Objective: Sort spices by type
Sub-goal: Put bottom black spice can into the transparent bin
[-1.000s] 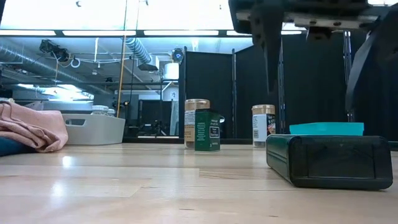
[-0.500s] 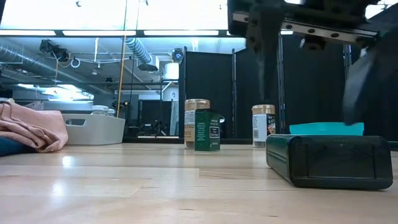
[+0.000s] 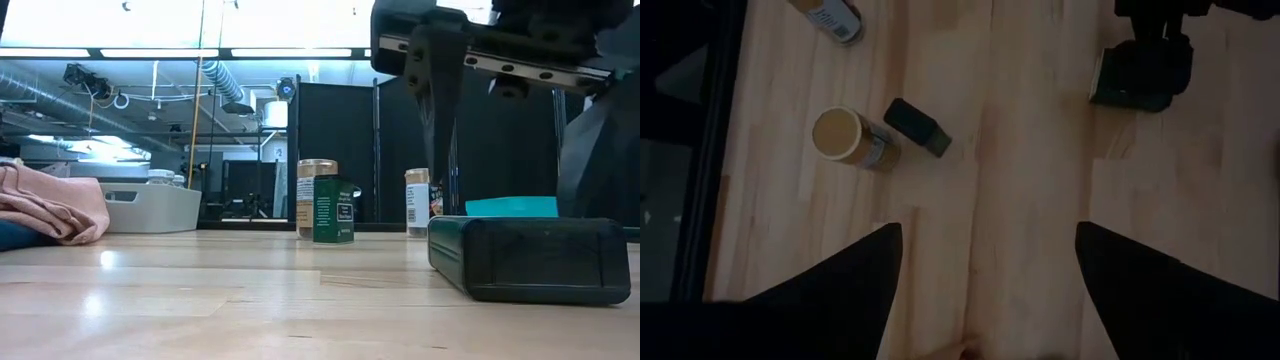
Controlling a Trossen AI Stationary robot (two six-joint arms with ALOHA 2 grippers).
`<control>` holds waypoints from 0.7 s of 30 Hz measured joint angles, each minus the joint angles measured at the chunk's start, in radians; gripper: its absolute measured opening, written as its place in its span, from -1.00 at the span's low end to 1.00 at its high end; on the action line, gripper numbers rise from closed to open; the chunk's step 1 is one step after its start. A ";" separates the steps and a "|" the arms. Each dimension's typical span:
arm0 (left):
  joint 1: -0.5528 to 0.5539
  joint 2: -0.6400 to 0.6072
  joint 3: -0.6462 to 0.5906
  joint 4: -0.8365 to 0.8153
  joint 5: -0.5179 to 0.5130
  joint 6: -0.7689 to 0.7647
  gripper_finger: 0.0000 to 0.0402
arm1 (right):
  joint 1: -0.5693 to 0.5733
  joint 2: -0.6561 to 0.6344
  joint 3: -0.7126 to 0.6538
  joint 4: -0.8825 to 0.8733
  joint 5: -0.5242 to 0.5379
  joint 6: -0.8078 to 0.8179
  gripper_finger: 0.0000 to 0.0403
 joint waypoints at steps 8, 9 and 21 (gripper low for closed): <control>0.000 0.000 0.000 -0.001 -0.007 -0.027 0.51 | -0.007 0.073 0.006 0.056 -0.002 -0.015 0.54; 0.000 0.000 0.000 -0.001 -0.009 -0.029 0.51 | -0.007 0.077 0.008 0.067 0.020 -0.018 0.54; -0.013 0.000 0.000 0.003 -0.051 -0.038 0.51 | -0.041 0.098 0.006 0.068 0.062 0.109 0.43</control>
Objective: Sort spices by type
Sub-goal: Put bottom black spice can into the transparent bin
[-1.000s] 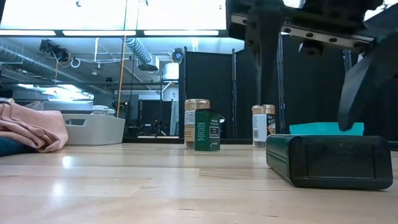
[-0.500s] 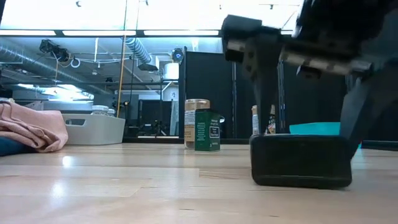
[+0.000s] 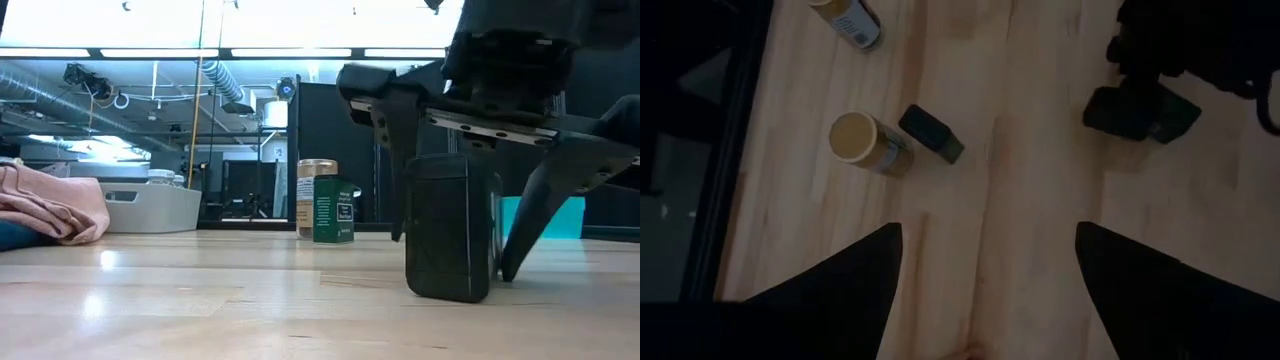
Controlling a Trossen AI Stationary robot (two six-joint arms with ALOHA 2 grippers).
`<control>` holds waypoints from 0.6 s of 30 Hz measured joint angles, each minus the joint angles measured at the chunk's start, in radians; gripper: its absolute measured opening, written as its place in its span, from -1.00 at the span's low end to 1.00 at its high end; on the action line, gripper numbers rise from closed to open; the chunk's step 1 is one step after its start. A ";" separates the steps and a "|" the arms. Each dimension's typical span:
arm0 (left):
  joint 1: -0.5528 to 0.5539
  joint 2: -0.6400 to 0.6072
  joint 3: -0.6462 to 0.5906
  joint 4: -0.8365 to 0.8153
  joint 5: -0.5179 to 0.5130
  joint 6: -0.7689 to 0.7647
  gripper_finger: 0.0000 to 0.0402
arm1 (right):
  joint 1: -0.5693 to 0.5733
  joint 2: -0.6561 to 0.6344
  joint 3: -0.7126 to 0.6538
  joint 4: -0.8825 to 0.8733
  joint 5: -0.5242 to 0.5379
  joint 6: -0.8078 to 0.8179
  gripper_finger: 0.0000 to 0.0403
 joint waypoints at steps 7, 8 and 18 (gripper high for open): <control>0.000 0.000 0.000 0.002 -0.019 -0.011 0.51 | 0.000 0.000 0.000 -0.017 0.004 0.106 0.23; 0.000 0.000 0.000 0.002 -0.020 -0.010 0.51 | 0.000 -0.001 0.000 -0.020 0.003 0.118 0.22; 0.000 0.000 0.000 0.020 -0.048 -0.011 0.51 | -0.001 -0.043 0.002 -0.046 -0.011 0.197 0.27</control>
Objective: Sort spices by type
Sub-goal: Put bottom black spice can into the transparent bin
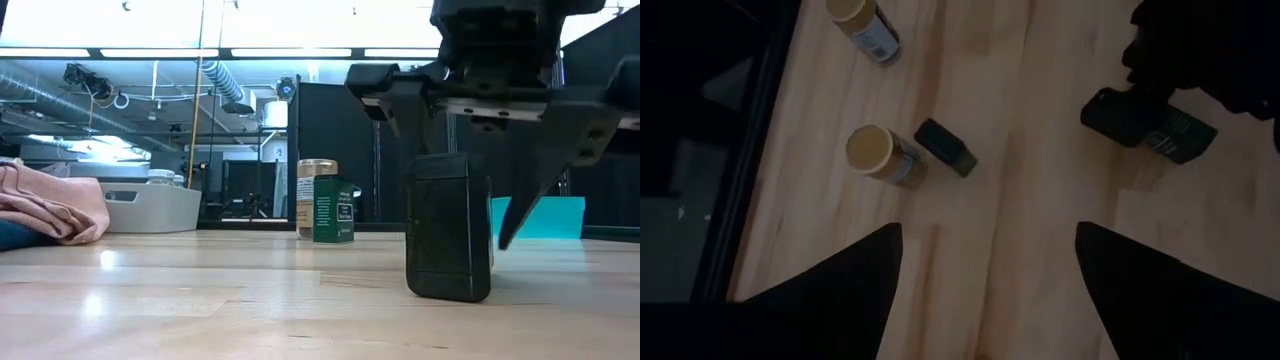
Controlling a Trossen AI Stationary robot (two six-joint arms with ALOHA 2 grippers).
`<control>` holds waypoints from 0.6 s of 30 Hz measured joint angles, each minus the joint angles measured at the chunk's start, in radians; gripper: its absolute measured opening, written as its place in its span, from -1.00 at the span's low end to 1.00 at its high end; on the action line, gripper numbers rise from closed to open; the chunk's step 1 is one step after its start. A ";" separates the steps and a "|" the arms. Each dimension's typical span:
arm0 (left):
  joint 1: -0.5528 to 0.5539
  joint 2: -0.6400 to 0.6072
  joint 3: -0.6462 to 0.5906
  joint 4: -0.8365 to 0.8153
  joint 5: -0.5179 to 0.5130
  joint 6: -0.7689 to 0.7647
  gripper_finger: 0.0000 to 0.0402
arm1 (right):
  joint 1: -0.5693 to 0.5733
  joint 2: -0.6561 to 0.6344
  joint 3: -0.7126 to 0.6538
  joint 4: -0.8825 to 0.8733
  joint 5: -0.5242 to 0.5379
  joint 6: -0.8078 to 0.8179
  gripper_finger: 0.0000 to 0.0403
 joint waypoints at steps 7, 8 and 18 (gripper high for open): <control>0.000 0.000 0.000 0.021 0.000 0.000 0.51 | 0.001 -0.001 0.069 -0.102 -0.023 0.055 0.34; 0.000 0.000 0.000 0.021 0.000 0.000 0.51 | 0.003 -0.001 0.079 -0.108 -0.024 0.055 0.35; 0.000 0.000 0.000 0.026 0.001 -0.002 0.51 | 0.007 0.008 0.107 -0.115 -0.062 0.055 0.31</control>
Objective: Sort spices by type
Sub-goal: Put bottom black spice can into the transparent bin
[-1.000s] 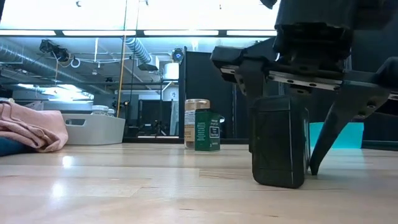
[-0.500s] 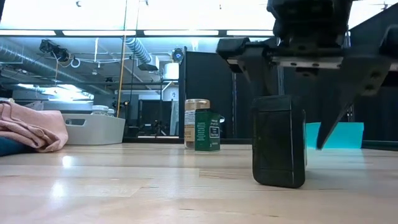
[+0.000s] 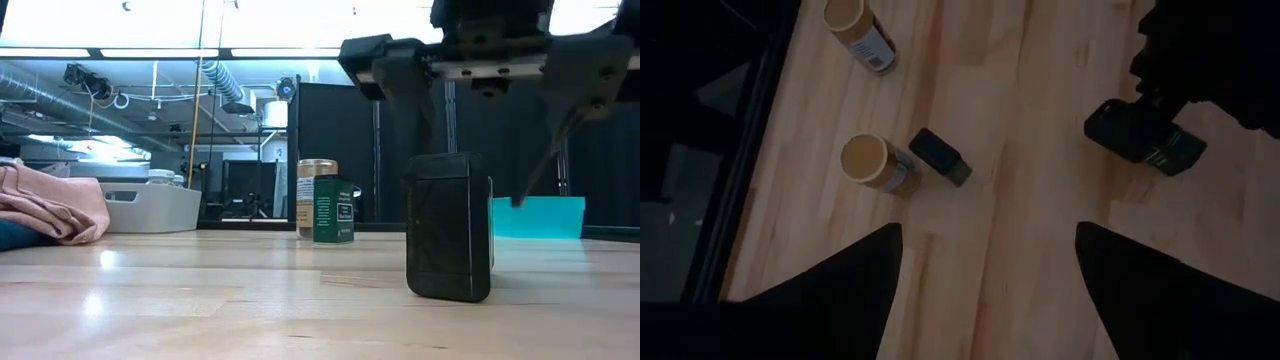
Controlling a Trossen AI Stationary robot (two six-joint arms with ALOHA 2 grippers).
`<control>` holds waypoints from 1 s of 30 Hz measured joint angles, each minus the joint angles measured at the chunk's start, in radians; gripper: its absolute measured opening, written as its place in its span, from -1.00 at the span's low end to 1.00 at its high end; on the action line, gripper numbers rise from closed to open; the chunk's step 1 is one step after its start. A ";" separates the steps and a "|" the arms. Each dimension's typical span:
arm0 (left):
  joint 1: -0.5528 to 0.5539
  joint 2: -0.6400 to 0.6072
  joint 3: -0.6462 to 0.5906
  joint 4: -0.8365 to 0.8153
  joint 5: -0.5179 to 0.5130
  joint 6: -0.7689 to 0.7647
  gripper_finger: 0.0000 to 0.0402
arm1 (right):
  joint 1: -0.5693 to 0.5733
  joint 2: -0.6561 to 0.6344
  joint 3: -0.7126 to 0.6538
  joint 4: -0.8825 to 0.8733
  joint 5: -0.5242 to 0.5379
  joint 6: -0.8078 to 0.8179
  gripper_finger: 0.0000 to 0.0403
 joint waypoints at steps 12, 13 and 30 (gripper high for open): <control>0.000 0.000 0.000 0.001 0.003 -0.007 0.51 | -0.001 0.035 -0.005 0.027 0.034 0.019 0.09; 0.000 0.000 0.000 0.001 0.003 -0.007 0.51 | -0.002 0.035 -0.005 0.020 0.038 0.030 0.04; 0.000 0.000 0.000 0.004 -0.012 -0.007 0.51 | -0.041 0.006 -0.006 -0.177 0.034 0.261 -0.19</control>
